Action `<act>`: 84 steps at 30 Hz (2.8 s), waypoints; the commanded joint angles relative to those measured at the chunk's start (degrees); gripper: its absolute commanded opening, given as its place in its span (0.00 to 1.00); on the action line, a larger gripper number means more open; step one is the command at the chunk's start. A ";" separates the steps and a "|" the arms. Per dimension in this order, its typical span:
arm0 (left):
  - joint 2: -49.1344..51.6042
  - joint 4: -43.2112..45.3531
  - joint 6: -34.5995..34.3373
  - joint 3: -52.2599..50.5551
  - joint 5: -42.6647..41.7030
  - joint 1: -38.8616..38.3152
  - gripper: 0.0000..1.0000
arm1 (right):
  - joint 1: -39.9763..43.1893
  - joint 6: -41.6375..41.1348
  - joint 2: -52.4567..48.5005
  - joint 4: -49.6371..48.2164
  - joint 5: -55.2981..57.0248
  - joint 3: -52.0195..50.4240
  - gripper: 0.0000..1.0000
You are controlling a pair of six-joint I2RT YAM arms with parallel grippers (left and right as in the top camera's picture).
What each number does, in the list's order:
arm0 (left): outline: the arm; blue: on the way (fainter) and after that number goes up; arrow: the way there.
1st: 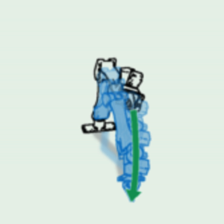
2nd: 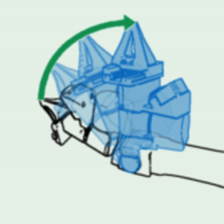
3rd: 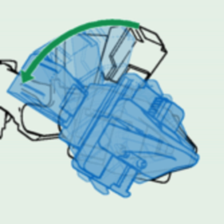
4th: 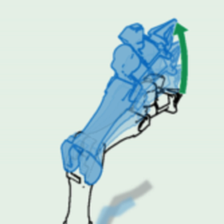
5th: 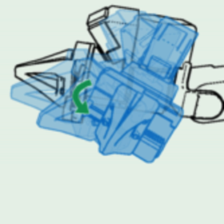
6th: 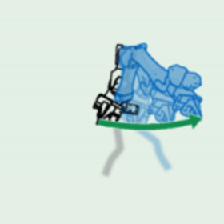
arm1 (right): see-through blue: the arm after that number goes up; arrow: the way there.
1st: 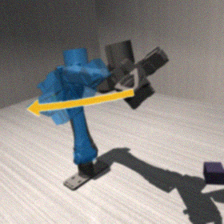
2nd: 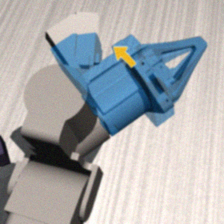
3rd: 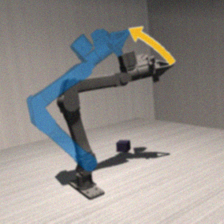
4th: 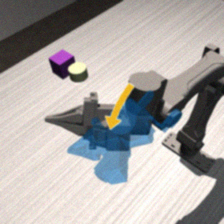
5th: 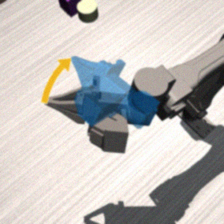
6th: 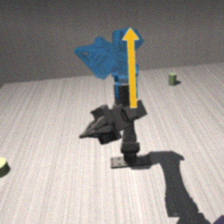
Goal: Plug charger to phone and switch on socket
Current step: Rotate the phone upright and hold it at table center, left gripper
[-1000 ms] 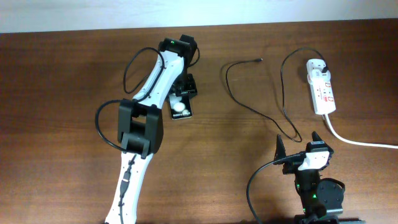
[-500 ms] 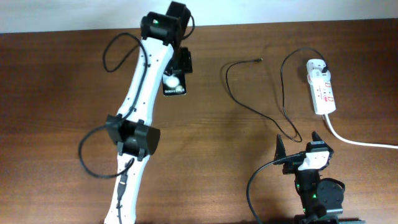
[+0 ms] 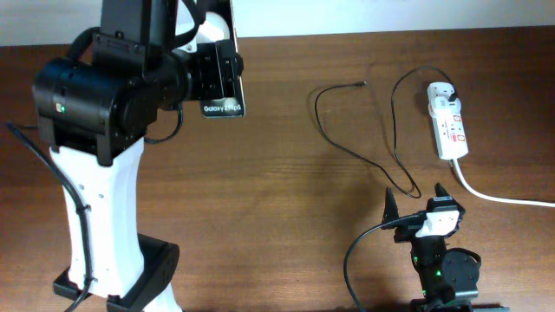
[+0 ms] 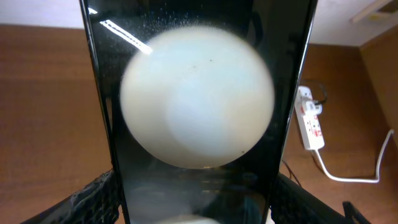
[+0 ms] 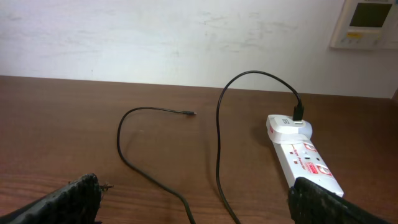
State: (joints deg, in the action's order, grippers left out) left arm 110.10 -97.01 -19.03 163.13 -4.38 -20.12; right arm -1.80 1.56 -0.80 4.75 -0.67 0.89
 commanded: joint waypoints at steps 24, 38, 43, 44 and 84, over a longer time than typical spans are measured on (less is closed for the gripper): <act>0.52 20.98 -3.17 -62.82 -9.60 0.31 0.40 | 0.04 -0.04 0.44 0.33 0.07 -0.35 0.99; -24.44 6.56 0.70 -62.82 -9.35 1.77 0.40 | 0.04 -0.04 0.44 0.33 0.07 -0.35 0.99; -40.96 4.28 -1.11 -66.40 -9.14 1.77 0.41 | 0.04 -0.07 0.44 0.33 0.07 -0.35 0.99; -43.85 6.01 -2.38 -69.96 -9.16 1.77 0.42 | 0.04 -0.07 0.44 0.33 0.07 -0.35 0.99; -26.86 104.30 -73.72 -112.32 -69.64 9.68 0.42 | 0.04 -0.04 0.44 0.33 0.07 -0.35 0.99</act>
State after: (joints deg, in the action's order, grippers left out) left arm 83.59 6.72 -94.08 49.93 -72.03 -10.72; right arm -1.80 1.56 -0.80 4.73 -0.67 0.89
